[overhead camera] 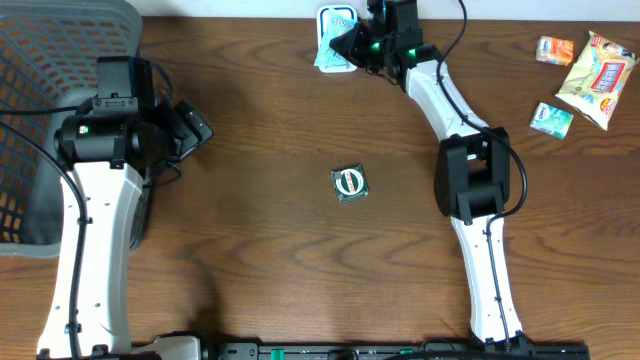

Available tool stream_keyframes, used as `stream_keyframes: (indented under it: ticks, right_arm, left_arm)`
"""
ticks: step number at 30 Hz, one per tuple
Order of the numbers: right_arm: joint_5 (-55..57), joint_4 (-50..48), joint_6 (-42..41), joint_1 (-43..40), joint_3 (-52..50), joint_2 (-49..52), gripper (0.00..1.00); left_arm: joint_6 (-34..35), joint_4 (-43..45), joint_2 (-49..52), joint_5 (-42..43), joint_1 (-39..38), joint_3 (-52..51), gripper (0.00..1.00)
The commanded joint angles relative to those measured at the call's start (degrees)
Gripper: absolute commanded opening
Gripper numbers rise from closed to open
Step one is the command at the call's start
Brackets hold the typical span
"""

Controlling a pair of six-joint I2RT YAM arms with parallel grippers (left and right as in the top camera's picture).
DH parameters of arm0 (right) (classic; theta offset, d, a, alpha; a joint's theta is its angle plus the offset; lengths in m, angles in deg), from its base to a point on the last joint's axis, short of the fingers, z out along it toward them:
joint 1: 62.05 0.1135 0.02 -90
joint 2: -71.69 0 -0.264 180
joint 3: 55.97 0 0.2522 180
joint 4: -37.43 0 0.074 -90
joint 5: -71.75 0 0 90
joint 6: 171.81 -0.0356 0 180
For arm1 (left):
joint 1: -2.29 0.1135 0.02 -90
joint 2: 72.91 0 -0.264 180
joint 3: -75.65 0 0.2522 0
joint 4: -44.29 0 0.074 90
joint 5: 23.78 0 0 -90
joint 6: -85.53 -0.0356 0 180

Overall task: Scan the item barcode
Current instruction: 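Hold the wet-wipes pack in front of the scanner, then carry the pack right and drop it by the snack bag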

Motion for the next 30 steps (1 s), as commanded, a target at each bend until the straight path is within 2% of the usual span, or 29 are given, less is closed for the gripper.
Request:
stream_keyframes:
  ticks: [1, 4, 8, 18, 21, 22, 25, 26, 28, 30]
  right_arm:
    - [-1.49, -0.39, 1.95, -0.72, 2.67, -1.68, 0.01]
    - [-1.88, 0.66, 4.94, -1.90, 2.91, -3.10, 0.01]
    - [1.75, 6.88, 10.36, -4.70, 2.91, -7.15, 0.01]
    - [26.62, 31.17, 25.31, -17.55, 2.91, -20.31, 0.01]
    - [32.44, 35.15, 29.33, -21.73, 2.91, -21.31, 0.01]
    - [33.46, 36.26, 30.23, -23.10, 2.91, -21.31, 0.05]
    - [34.01, 39.34, 31.69, -26.75, 2.78, -20.81, 0.50]
    - [33.79, 40.22, 31.67, -27.71, 2.78, -20.55, 0.62]
    - [32.59, 41.72, 31.69, -29.18, 2.78, -20.04, 0.71]
    - [30.69, 42.95, 31.69, -29.88, 2.78, -19.45, 0.75]
  left_arm:
    - [0.07, 0.00, 0.04, -0.74, 0.28, -0.07, 0.98]
    - [0.07, 0.00, 0.04, -0.72, 0.28, -0.07, 0.98]
    - [0.07, 0.00, 0.04, -0.74, 0.28, -0.07, 0.98]
    - [0.04, 0.02, 0.04, -0.74, 0.28, -0.07, 0.98]
    - [0.07, 0.00, 0.04, -0.74, 0.28, -0.07, 0.98]
    - [0.07, 0.00, 0.02, -0.74, 0.28, -0.07, 0.98]
    - [0.07, 0.00, 0.04, -0.74, 0.28, -0.07, 0.98]
    - [0.07, 0.02, 0.04, -0.74, 0.28, -0.07, 0.98]
    - [0.04, 0.02, 0.02, -0.74, 0.28, -0.07, 0.98]
    - [0.07, 0.00, 0.02, -0.74, 0.28, -0.07, 0.98]
